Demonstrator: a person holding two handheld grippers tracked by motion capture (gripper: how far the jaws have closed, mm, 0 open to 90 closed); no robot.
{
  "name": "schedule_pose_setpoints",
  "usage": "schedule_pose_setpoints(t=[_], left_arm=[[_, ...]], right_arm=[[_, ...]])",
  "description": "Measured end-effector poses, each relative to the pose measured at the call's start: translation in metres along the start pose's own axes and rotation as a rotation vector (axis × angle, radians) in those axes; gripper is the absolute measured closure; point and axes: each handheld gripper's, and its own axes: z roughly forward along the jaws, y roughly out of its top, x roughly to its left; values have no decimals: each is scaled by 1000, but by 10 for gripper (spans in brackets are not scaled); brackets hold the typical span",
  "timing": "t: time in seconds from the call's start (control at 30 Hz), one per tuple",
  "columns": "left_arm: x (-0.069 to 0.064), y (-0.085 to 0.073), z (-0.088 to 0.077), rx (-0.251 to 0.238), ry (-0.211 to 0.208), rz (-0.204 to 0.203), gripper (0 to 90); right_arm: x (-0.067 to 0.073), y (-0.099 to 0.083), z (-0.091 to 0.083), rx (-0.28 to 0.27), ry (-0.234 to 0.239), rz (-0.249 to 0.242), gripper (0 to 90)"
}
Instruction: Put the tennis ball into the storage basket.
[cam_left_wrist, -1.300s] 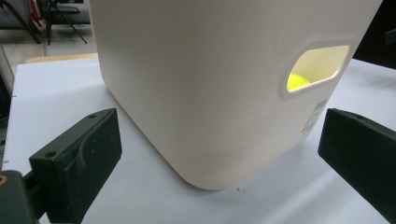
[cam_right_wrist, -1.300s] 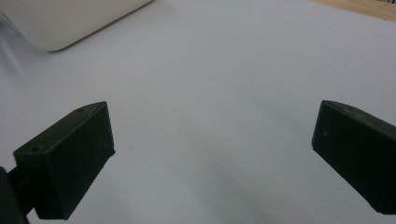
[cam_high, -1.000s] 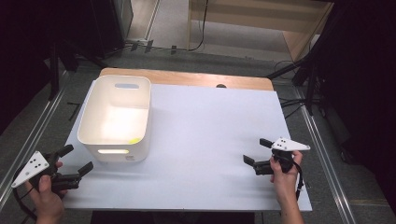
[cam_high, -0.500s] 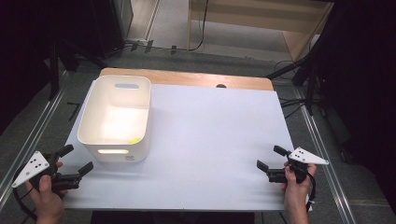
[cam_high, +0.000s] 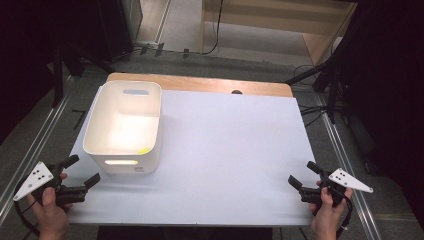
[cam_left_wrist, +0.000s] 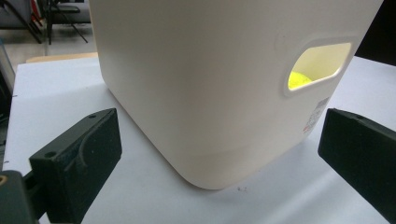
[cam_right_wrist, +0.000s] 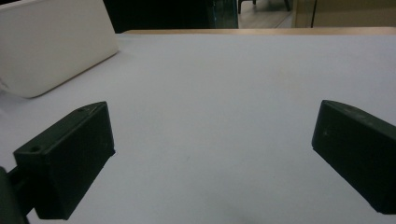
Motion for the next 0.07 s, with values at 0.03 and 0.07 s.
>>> schedule_pose_setpoints(t=[0.03,0.07], left_arm=[[0,0,0,0,0,1,0],[0,0,0,0,0,1,0]], right_arm=[[0,-1,1,9,1,17,0],[0,-2,2,17,2,14,0]])
